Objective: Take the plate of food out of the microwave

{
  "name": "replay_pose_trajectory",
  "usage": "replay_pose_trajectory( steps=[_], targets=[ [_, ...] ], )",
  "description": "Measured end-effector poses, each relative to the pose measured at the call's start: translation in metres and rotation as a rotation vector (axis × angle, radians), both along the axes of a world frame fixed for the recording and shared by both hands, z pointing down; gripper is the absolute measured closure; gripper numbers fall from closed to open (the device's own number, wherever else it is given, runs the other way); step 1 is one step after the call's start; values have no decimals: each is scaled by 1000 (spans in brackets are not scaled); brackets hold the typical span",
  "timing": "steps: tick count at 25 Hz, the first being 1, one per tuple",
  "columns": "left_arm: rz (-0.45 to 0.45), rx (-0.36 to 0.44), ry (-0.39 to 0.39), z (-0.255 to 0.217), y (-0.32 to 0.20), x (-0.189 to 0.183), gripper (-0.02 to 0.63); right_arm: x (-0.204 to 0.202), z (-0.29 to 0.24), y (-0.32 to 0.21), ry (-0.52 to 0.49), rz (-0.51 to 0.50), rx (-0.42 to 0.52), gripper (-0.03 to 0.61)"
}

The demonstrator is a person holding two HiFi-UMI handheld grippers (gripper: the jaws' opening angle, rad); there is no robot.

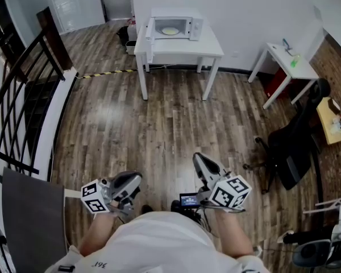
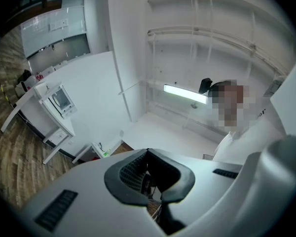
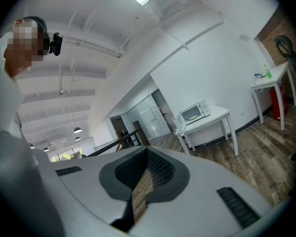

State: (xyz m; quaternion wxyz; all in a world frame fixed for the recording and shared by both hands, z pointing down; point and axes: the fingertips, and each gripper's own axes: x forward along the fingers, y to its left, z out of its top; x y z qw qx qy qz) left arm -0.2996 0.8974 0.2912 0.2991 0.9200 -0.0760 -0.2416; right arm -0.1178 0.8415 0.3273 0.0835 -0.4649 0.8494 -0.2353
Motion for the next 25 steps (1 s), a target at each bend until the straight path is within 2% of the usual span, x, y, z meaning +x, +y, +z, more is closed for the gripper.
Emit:
replay_pose_trajectory(
  steps=[4,9,11,14,19,25],
  targets=[
    [-3,-6,7,1,-4,-4,609,-7,-13,-1,-62,-29,25,589],
    [2,-21,15,2,-11,-12,609,-2,-19,-8,-58,16,55,586],
    [8,-22,13,1,-13,-12,609,3,-22,-9,-40,49,64,548],
    [23,-32,8,3,-16,-15,609,7,-23,-10,-11,90,69,526],
    [55,-44,-10,9,-18,-17,609,11,-11,-11,89,135,60,525],
    [97,-50,-27,14,-18,-32,609,14,-5,-6,163,215,49,525]
  ],
)
